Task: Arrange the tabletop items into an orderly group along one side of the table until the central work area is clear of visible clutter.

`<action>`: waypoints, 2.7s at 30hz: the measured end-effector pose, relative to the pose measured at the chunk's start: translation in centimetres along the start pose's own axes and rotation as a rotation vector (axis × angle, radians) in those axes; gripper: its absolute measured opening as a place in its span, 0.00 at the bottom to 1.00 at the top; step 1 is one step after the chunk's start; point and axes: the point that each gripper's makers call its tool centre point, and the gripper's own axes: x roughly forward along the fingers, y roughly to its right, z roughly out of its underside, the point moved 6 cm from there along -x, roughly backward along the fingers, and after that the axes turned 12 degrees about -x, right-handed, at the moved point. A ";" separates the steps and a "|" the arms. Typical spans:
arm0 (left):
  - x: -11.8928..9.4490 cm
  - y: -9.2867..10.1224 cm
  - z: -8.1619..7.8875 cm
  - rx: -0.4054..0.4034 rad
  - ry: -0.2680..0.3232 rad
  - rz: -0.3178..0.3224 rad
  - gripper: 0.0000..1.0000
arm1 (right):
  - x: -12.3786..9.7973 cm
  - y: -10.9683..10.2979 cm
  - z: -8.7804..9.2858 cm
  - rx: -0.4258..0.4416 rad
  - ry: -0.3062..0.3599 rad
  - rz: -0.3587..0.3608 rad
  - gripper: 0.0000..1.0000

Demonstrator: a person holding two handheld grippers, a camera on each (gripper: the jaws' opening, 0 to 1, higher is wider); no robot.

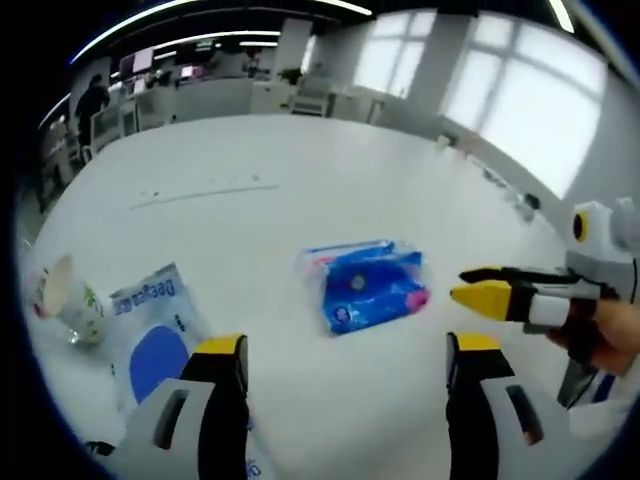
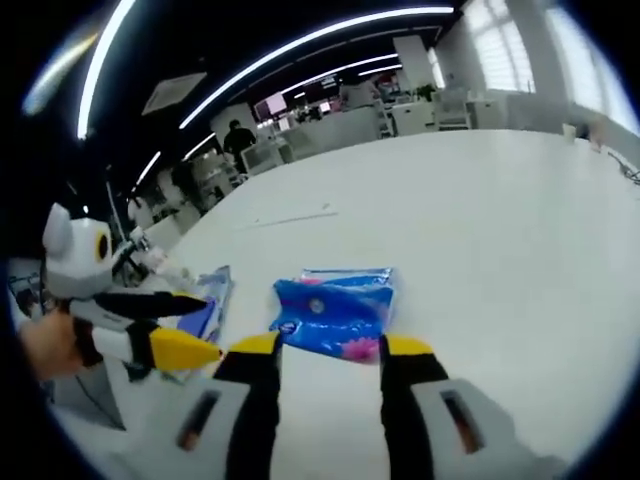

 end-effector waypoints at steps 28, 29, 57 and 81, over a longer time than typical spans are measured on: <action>-3.2 -1.6 3.5 -0.158 -0.017 -0.027 0.73 | 0.8 -0.1 1.2 0.035 -0.042 -0.040 0.33; -3.4 -1.7 3.7 -0.157 -0.018 -0.033 0.73 | 0.9 -0.1 1.2 0.035 -0.042 -0.042 0.33; -7.9 -6.2 7.0 -0.668 0.073 -0.129 0.59 | 2.0 -1.2 0.8 -0.002 -0.045 -0.125 0.32; -6.2 -12.1 8.6 -1.118 0.184 -0.418 0.07 | 2.0 -2.7 0.4 -0.045 -0.031 -0.159 0.30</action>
